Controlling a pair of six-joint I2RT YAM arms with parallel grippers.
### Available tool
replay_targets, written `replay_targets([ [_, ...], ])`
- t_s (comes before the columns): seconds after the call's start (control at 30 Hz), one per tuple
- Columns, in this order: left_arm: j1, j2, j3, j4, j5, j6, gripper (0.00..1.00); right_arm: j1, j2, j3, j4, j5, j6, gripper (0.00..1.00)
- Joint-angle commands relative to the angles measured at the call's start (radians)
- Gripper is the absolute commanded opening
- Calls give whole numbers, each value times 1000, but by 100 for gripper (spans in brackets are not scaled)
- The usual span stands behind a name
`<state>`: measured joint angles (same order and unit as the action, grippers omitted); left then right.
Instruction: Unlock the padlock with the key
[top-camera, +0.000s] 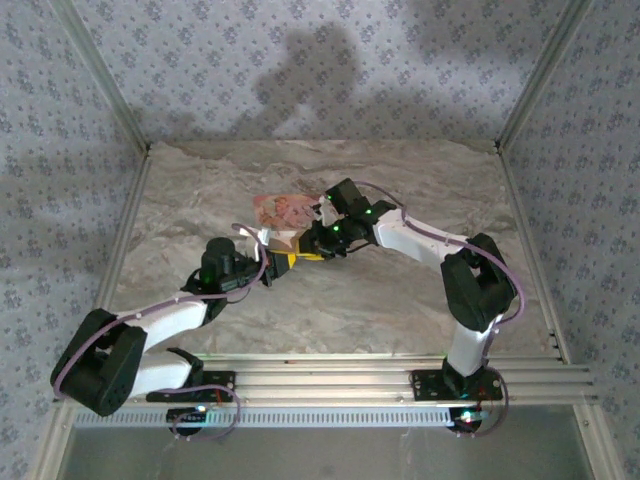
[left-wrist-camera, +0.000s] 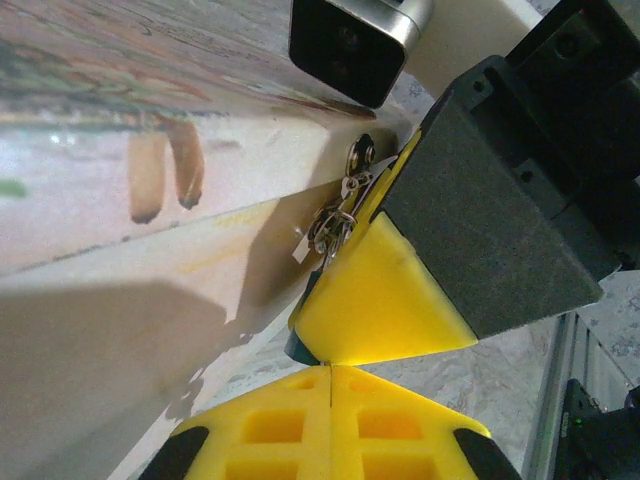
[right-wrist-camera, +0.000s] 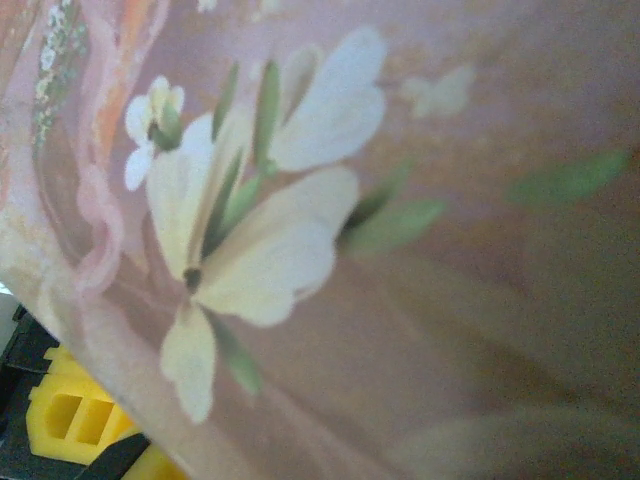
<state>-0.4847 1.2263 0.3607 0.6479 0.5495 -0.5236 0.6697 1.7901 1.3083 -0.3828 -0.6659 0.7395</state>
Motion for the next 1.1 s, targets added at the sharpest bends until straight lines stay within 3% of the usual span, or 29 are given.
replay_targets([
  [0.0,-11,2,19,112,-25,34,0,32,-34,-7,22,-149,30,0],
  [0.2,-13,-65,-32,84,-49,35,0,13,-6,-6,-7,-18,28,0],
  [0.53,-9,-397,-103,-284,-131,104,0,85,184,17,63,227,27,0],
  [0.57,-7,-428,-107,-317,-139,107,0,92,191,11,76,243,34,7],
  [0.63,-4,-494,-112,-377,-152,108,0,107,192,-8,103,274,52,34],
  [0.67,-3,-516,-109,-401,-155,108,0,113,186,-15,110,285,58,43],
  [0.73,0,-550,-95,-455,-156,109,0,128,154,-31,123,308,65,58],
  [0.8,1,-563,-74,-494,-154,109,0,137,108,-51,128,324,66,67],
  [0.97,10,-553,-15,-504,-131,56,0,140,-74,-181,175,388,100,66],
  [1.07,22,-525,13,-450,-104,-22,0,135,-222,-297,300,437,162,62],
])
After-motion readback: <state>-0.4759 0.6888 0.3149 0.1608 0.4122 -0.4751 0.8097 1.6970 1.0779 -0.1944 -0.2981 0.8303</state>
